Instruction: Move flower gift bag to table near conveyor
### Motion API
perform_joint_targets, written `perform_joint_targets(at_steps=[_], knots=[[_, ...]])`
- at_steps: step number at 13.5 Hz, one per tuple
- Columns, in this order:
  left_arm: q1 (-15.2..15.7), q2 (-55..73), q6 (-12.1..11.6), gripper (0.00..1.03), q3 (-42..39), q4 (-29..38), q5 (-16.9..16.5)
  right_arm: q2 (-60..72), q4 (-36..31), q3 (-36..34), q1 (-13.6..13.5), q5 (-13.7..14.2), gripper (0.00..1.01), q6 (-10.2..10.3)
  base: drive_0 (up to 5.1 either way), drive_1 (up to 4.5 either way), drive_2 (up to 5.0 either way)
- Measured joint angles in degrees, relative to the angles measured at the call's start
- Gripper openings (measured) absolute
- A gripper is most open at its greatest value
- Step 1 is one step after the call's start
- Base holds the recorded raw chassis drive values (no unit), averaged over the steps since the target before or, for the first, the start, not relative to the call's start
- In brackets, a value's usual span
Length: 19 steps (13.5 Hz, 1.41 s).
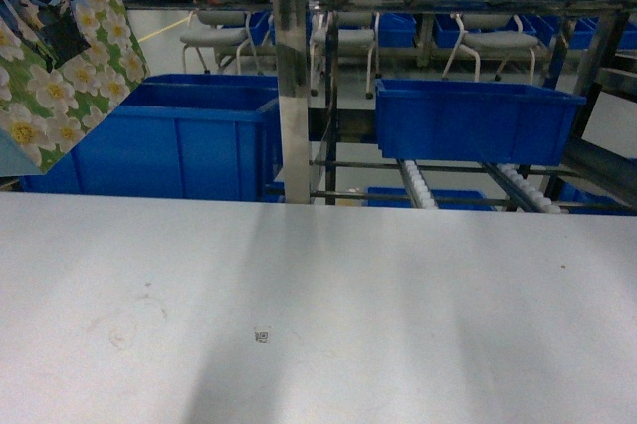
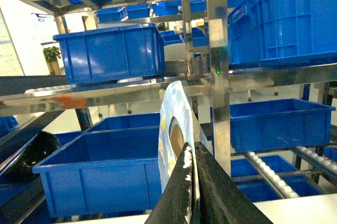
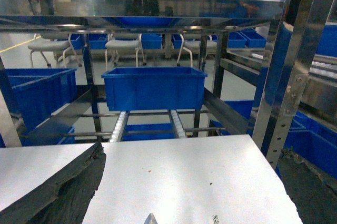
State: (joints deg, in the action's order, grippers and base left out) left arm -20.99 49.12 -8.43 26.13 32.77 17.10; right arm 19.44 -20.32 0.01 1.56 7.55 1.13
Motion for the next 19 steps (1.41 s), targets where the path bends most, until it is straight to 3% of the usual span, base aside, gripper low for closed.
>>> perform_joint_targets(at_steps=[4, 6, 8, 10, 11, 14, 16, 17, 18, 19], knots=[[-0.1, 0.3, 0.0, 0.02, -0.2, 1.4, 0.6, -0.1, -0.2, 0.0, 0.0, 0.2, 0.98, -0.7, 0.0, 0.0, 0.0], [-2.7, 4.7, 0.5, 0.02, -2.1, 7.2, 6.0, -0.1, -0.2, 0.0, 0.0, 0.2, 0.98, -0.7, 0.0, 0.0, 0.0], [-4.2, 7.6, 0.4, 0.02, -3.2, 9.9, 8.0, -0.1, -0.2, 0.0, 0.0, 0.2, 0.98, -0.7, 0.0, 0.0, 0.0], [-8.6, 15.0, 0.5, 0.02, -4.7, 17.8, 13.0, -0.1, -0.2, 0.0, 0.0, 0.2, 0.98, -0.7, 0.0, 0.0, 0.0], [-11.6, 22.4, 0.8, 0.02, -5.0, 25.4, 16.6, -0.1, -0.2, 0.0, 0.0, 0.2, 0.98, -0.7, 0.0, 0.0, 0.0], [-15.9, 41.5, 2.5, 0.02, -5.0, 39.8, 25.5, -0.1, -0.2, 0.0, 0.0, 0.2, 0.98, -0.7, 0.0, 0.0, 0.0], [-18.1, 50.4, 2.7, 0.02, -5.0, 40.6, 29.0, -0.1, -0.2, 0.0, 0.0, 0.2, 0.98, -0.7, 0.0, 0.0, 0.0], [-19.2, 52.3, 3.7, 0.02, -5.7, 40.6, 29.9, -0.1, -0.2, 0.0, 0.0, 0.2, 0.98, -0.7, 0.0, 0.0, 0.0], [-21.7, 57.0, 7.3, 0.02, -8.6, 40.7, 32.5, -0.1, -0.2, 0.0, 0.0, 0.2, 0.98, -0.7, 0.0, 0.0, 0.0], [-23.8, 58.6, 8.7, 0.02, -11.3, 40.9, 33.3, -0.1, -0.2, 0.0, 0.0, 0.2, 0.98, -0.7, 0.0, 0.0, 0.0]])
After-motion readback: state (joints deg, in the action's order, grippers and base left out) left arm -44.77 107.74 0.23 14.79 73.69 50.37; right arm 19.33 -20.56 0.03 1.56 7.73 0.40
